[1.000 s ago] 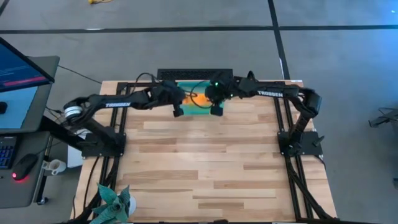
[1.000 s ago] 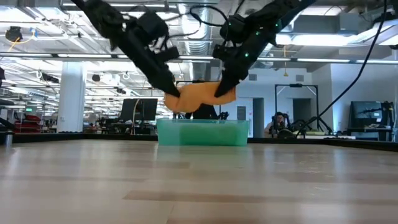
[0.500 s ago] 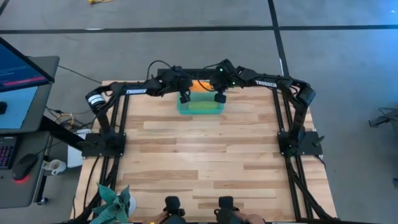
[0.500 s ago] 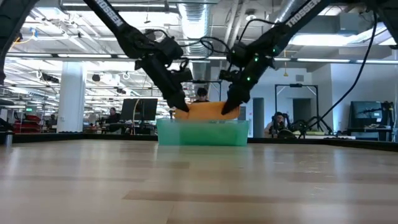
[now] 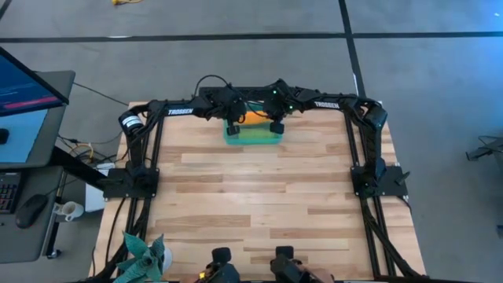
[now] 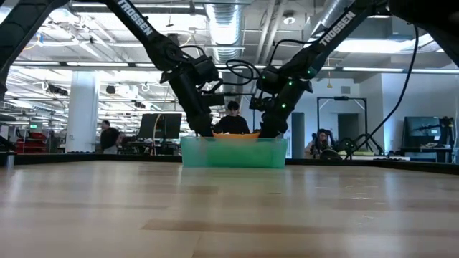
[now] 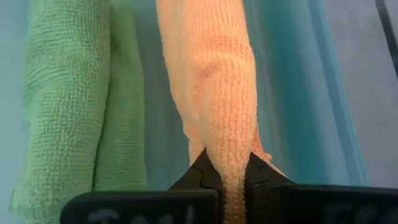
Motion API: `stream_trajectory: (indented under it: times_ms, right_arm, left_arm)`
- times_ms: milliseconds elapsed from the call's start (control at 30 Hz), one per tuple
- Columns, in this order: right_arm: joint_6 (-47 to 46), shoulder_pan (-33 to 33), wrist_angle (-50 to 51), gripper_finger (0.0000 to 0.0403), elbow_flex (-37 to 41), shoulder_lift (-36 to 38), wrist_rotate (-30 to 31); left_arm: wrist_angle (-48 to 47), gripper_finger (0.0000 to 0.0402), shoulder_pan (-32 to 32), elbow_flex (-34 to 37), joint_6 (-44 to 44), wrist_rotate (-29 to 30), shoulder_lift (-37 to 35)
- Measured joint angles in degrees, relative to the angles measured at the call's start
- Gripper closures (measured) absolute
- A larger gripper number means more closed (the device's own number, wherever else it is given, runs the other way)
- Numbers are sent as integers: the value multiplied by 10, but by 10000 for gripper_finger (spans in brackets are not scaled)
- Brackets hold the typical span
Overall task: Roll microfiber towels into tight, uniform cylinder then place into a basket
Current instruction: Put the orange towel into the green bin
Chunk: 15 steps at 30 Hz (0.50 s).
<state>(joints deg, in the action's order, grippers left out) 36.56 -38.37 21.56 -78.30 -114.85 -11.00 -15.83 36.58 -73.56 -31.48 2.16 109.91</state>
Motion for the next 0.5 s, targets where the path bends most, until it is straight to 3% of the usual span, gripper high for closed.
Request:
stream_trajectory:
  times_ms: [333,500]
  right_arm:
    - [-36,0,27,380,0,0,1]
    - [-43,0,33,384,0,0,-6]
  left_arm:
    - [-3,308,1,1,6,17,0]
    - [0,294,0,0,6,34,-6]
